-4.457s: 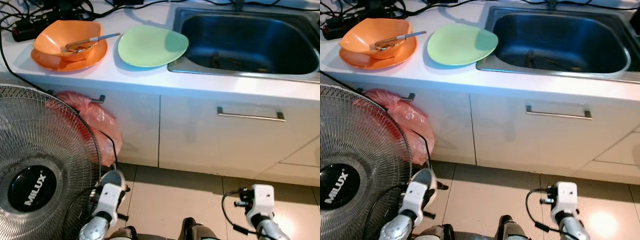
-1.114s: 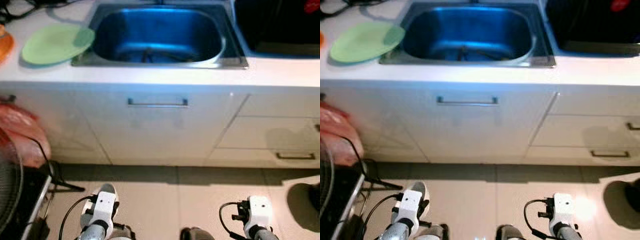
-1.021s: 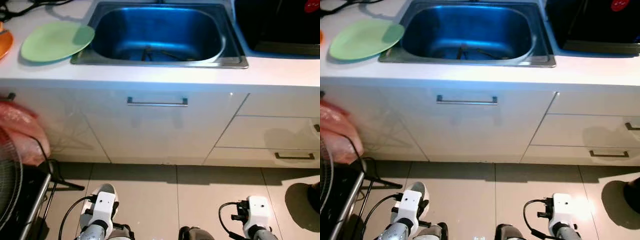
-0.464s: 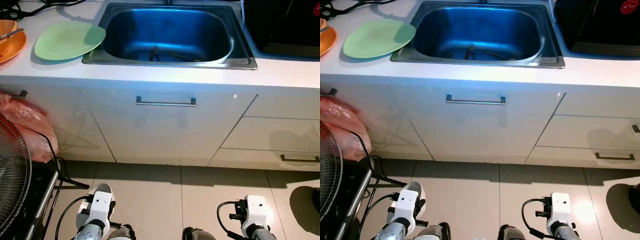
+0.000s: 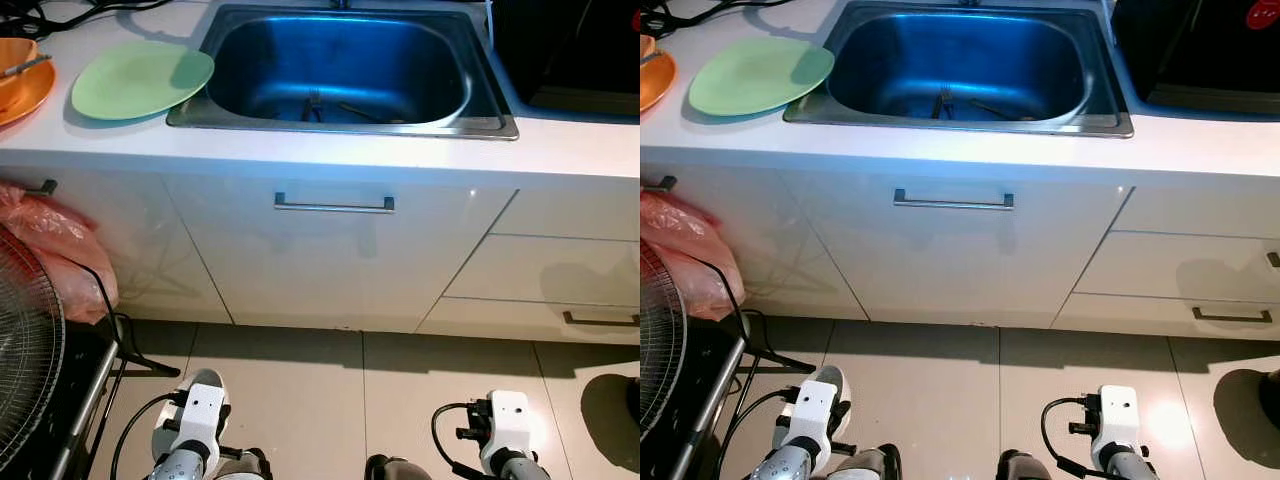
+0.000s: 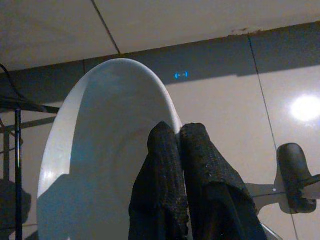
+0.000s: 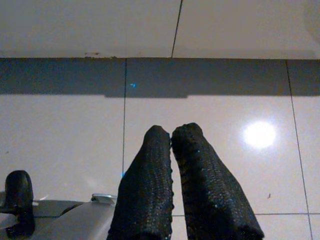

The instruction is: Kitchen organization

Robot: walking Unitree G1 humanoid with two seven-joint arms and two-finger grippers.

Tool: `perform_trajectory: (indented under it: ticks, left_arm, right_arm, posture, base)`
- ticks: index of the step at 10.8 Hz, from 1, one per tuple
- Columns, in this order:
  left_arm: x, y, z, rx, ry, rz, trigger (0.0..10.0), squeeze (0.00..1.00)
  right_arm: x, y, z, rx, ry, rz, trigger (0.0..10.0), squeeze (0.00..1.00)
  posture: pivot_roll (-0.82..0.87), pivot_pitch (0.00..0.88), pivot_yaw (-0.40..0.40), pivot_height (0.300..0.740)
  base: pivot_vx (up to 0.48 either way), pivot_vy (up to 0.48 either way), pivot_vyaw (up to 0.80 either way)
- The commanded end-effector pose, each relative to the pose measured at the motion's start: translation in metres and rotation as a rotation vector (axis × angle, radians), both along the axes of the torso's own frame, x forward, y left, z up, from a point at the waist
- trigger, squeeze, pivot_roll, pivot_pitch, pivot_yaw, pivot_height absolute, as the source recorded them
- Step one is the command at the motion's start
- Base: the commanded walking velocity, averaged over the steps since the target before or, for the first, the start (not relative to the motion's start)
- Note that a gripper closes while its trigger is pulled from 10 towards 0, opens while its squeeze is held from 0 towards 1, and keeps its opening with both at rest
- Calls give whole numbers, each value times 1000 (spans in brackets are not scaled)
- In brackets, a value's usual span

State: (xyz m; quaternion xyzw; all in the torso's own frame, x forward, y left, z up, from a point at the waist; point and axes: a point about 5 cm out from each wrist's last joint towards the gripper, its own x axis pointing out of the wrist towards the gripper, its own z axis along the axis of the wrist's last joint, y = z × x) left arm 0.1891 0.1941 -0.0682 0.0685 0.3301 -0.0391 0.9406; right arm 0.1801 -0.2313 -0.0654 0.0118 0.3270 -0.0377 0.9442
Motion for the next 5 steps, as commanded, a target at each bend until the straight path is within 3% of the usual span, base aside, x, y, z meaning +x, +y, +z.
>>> perform_trajectory:
  ticks: [1, 5]
  left_arm:
    - [-6, 2, -4, 14, 30, 1, 10000, 0]
    - [-6, 2, -4, 16, 34, 0, 10000, 0]
  right_arm:
    - [-7, 2, -5, 3, 38, 4, 10000, 0]
    - [-6, 4, -5, 10, 42, 8, 10000, 0]
  posture:
    - [33, 172, 8, 740]
    - [36, 170, 7, 740]
  base:
    - [0, 0, 0]
    - [0, 0, 0]
